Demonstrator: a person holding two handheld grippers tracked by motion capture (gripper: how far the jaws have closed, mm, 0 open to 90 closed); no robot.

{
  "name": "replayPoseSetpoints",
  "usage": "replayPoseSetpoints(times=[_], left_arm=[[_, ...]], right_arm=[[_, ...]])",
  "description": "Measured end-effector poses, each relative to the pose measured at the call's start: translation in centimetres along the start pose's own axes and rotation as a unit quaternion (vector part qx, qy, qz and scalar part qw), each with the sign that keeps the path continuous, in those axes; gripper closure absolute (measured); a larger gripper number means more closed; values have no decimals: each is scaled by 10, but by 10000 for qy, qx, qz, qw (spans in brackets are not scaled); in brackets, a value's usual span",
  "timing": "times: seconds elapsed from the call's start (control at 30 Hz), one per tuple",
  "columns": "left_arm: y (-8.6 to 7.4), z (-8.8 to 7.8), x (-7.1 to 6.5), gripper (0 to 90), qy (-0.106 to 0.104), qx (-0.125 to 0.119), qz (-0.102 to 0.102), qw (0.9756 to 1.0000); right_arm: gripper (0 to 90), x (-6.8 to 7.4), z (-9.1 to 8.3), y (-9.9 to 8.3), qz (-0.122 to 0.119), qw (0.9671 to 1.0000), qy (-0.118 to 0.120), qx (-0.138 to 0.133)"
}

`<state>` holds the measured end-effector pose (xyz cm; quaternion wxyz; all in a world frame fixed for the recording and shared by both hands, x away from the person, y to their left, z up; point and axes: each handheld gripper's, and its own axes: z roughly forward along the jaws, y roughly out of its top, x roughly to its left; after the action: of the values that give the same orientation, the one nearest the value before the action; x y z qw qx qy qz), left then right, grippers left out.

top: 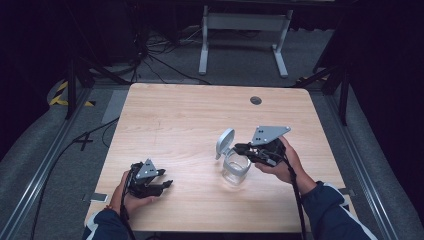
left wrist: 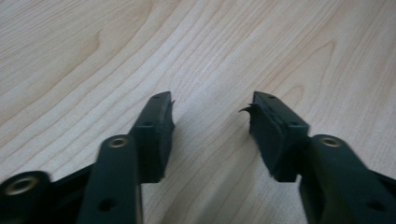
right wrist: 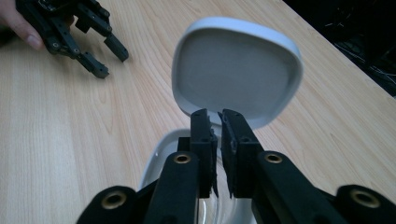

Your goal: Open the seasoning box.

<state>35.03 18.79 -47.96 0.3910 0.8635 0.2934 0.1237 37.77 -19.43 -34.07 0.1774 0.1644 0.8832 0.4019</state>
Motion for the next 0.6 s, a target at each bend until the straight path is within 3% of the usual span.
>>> replayPoseSetpoints(times=[0.2,0.33,0.4,0.6], left_arm=[[1,0,1,358,139,91,-16,9999],[1,0,0,327,139,109,17,9998],[1,1,-1,290,110,117,-64,9998],[1,1,0,232,191,174,-64,9996]], right_arm=[[756,-4,-16,-9,-25,9999,-53,93],[728,-5,-24,-12,-35,9998,-118,143],[717,-6,-29,-15,-53,9997,-168,179],[629,-9,-43,-23,-118,9992,-285,235]])
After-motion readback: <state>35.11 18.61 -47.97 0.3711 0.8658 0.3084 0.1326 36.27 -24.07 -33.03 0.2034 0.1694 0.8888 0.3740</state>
